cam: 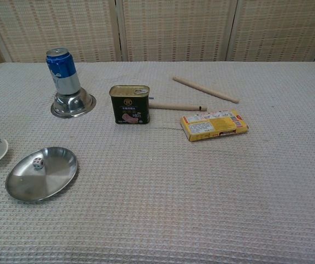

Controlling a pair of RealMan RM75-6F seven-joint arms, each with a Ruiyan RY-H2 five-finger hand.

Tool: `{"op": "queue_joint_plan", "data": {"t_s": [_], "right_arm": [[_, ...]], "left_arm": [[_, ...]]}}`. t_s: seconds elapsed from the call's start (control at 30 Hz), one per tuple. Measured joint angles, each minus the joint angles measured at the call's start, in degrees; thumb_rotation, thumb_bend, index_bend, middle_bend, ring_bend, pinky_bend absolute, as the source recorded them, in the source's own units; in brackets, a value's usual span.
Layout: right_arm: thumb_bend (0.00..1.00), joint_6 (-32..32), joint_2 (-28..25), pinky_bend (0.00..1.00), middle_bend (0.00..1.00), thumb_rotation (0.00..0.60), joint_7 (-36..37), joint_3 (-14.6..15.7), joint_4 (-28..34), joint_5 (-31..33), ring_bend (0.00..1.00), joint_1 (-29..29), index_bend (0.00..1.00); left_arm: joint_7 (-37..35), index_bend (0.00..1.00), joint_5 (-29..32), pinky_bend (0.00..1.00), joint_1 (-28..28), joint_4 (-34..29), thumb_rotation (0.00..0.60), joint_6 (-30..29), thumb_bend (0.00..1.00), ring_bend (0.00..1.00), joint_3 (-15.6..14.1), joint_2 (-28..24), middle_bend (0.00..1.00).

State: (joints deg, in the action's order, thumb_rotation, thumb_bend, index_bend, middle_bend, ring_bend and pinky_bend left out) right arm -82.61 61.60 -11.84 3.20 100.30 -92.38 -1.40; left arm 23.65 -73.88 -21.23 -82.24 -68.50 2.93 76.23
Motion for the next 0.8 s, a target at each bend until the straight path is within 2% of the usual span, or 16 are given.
{"op": "queue_joint_plan", "data": {"t_s": [0.07,0.23,0.27,0.33,0.4,0.47,0.73,0.77,0.8], "right_arm": [[0.17,-0.05,0.04,0.0,0.0,0.556,-0.02,-0.07,-0.02,0.1,0.0,0.01,0.0],[0.17,0.07,0.1,0.0,0.0,0.556,-0.13,-0.08,-0.06,0.16,0.0,-0.02,0.0],[0.17,0.09,0.09,0.0,0.0,0.556,-0.17,-0.07,-0.04,0.17,0.0,-0.02,0.0],[0.17,0.07,0.08,0.0,0.0,0.556,-0.18,-0.08,-0.03,0.21,0.0,-0.01,0.0],[0.17,-0.03,0.06,0.0,0.0,0.556,-0.14,-0.1,0.01,0.2,0.0,0.02,0.0],[0.17,-0.14,0.02,0.0,0.0,0.556,-0.05,-0.09,0.02,0.08,0.0,0.06,0.0],[0.17,-0.45,-0.06,0.0,0.0,0.557,0.0,0.01,0.06,-0.25,0.0,0.19,0.0],[0.17,-0.61,-0.08,0.0,0.0,0.557,0.02,0.02,0.08,-0.35,0.0,0.25,0.0],[0.17,-0.74,-0.11,0.0,0.0,0.557,0.05,0.03,0.1,-0.43,0.0,0.3,0.0]], "left_arm": [[-0.45,0.34,0.48,1.0,0.02,0.23,0.6,0.7,0.53,0.89,0.04,0.08,0.51],[-2.69,0.12,0.68,1.0,-0.09,-1.13,0.6,2.74,0.46,0.89,-0.39,-1.07,0.37],[-2.89,0.06,0.62,1.0,-0.1,-1.53,0.6,2.92,0.44,0.89,-0.51,-1.31,0.31],[-3.34,0.01,0.37,1.0,-0.09,-2.39,0.6,3.21,0.43,0.89,-0.79,-1.86,0.18],[-3.28,0.0,0.15,1.0,0.04,-2.99,0.6,3.0,0.4,0.89,-0.96,-2.23,0.08],[-3.37,0.0,-0.07,1.0,0.18,-3.35,0.6,2.69,0.39,0.89,-1.05,-2.39,0.03],[-3.93,0.0,-1.51,1.0,1.18,-4.87,0.6,1.23,0.39,0.86,-1.91,-3.32,0.0],[-4.22,0.0,-1.74,0.99,1.38,-5.08,0.6,0.83,0.39,0.82,-1.96,-3.45,0.0],[-4.69,0.0,-2.21,0.93,1.73,-5.41,0.6,0.04,0.39,0.7,-2.05,-3.66,0.0]]}}
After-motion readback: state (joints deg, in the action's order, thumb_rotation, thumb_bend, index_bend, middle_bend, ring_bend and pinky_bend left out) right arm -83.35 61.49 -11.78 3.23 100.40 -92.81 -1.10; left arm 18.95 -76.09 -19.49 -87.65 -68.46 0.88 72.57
